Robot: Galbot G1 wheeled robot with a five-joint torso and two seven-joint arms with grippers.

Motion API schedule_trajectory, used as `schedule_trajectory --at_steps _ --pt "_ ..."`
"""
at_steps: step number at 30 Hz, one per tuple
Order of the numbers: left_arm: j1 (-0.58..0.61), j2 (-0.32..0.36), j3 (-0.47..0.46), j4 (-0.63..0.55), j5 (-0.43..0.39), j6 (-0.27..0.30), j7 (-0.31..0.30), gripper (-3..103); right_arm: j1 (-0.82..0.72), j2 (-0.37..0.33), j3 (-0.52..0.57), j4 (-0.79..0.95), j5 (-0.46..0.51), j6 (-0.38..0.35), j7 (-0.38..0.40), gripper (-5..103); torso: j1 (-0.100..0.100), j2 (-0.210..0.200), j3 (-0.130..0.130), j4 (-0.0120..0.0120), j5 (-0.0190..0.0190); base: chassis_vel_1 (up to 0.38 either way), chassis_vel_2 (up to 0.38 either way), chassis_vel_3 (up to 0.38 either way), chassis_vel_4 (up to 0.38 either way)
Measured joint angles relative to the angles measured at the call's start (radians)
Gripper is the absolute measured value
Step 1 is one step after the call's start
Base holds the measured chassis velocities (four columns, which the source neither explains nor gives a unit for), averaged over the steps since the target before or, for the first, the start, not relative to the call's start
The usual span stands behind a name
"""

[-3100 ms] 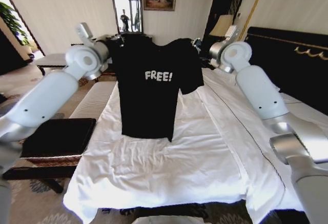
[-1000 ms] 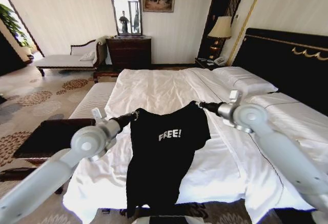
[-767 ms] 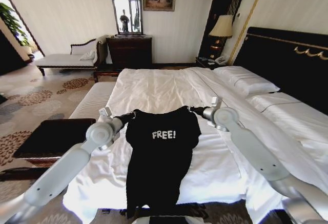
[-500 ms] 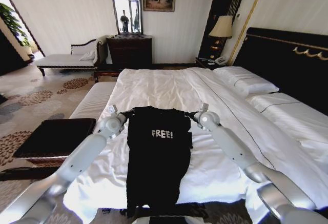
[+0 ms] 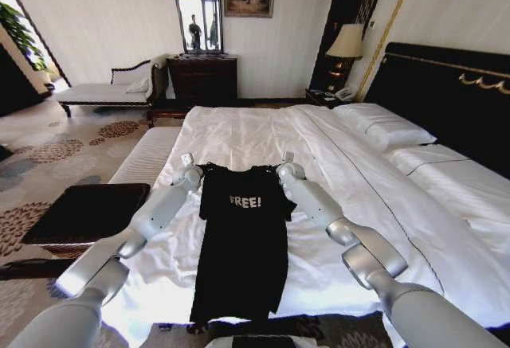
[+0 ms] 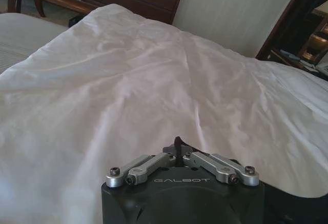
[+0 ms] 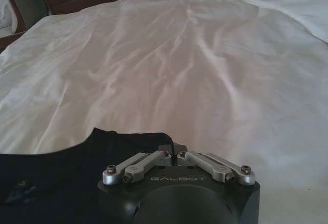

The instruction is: Fold the clothes on the bed and place them into the basket.

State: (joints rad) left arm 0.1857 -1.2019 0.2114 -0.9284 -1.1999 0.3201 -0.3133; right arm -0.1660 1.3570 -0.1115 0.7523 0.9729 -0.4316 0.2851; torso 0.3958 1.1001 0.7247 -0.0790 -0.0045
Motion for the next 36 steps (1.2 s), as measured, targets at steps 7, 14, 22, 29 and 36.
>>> schedule_trajectory --at_steps 7,14,22,29,36 --pt "-0.078 -0.107 -0.012 0.191 0.085 -0.021 0.061 0 0.044 0.043 0.02 -0.146 -0.069 0.053 -0.066 0 0.0 0.0 0.0 -0.0001 0.0002 0.0 0.0 0.0 0.0" --pt "-0.022 -0.128 -0.041 0.182 0.119 -0.004 0.028 -2 0.057 0.087 0.037 -0.215 -0.135 0.078 -0.102 -2 0.0 0.0 0.0 0.0005 -0.0003 0.0 0.0 0.0 0.0" --pt "0.06 -0.033 -0.064 0.007 0.081 0.049 -0.018 24 -0.027 0.013 0.027 -0.037 -0.091 0.041 -0.07 24 0.0 0.0 0.0 0.0003 0.0001 0.0 0.0 0.0 0.0" --pt "0.212 0.119 -0.109 -0.327 0.102 0.005 -0.038 51 -0.188 -0.196 0.02 0.322 0.004 0.029 -0.03 45 0.0 0.0 0.0 0.001 0.0002 0.0 0.0 0.0 0.0" --pt "0.59 0.336 -0.305 -0.732 0.269 -0.067 -0.001 72 -0.504 -0.428 0.192 0.744 0.0 0.067 -0.038 73 -0.001 0.001 -0.001 -0.0005 0.0006 -0.003 -0.007 -0.004 0.003"
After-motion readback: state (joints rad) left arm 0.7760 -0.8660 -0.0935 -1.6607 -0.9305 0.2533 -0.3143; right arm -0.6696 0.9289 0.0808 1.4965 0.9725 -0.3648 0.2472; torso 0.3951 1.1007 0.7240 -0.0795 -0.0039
